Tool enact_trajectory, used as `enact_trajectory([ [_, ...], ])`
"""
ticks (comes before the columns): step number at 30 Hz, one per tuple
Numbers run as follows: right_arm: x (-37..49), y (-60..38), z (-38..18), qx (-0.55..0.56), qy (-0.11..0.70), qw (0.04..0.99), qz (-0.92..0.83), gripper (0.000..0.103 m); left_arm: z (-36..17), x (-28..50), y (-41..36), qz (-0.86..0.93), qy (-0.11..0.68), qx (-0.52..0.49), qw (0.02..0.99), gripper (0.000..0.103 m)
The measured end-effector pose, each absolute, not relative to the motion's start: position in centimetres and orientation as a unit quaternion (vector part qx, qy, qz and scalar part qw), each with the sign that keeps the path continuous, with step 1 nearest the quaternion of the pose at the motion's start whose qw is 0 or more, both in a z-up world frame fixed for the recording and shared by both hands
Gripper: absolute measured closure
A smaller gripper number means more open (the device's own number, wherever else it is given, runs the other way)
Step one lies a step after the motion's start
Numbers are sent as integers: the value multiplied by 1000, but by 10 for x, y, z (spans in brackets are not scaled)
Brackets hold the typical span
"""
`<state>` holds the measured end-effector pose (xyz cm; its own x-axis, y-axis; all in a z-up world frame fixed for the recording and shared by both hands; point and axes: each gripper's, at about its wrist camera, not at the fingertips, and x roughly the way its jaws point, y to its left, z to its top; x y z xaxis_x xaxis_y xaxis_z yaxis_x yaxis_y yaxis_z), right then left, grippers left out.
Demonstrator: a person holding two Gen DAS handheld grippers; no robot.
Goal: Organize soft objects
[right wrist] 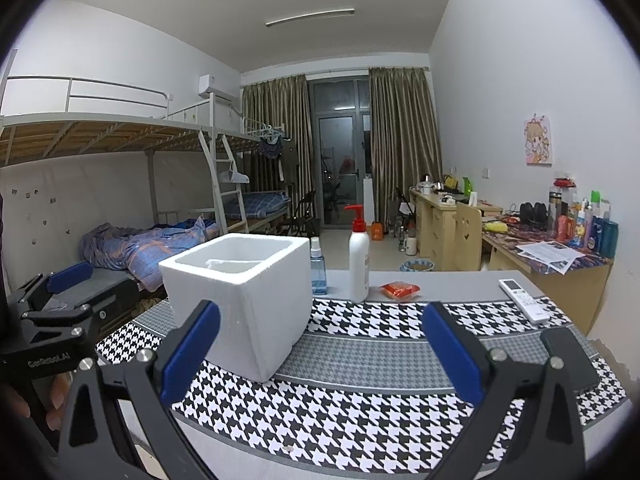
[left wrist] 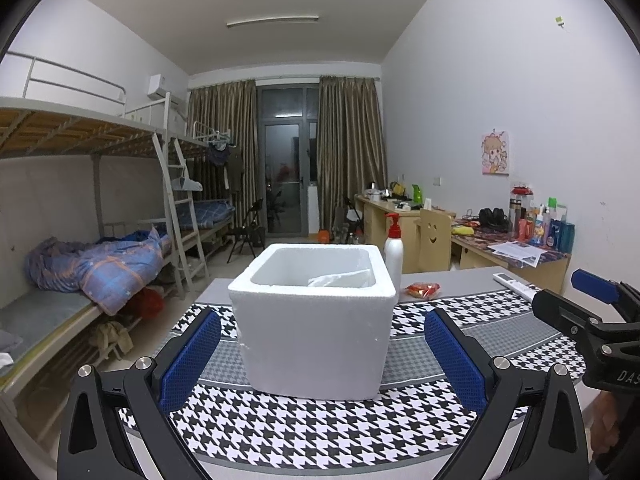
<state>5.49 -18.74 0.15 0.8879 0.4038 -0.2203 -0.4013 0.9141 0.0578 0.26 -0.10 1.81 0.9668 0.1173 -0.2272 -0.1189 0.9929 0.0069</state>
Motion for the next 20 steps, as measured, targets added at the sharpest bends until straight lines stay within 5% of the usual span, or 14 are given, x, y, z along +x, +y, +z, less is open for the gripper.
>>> enact_trajectory([
  [20, 36, -185, -1, 1, 113, 971, 212, 1, 14, -15, -3, 55, 109, -5, 992, 1],
])
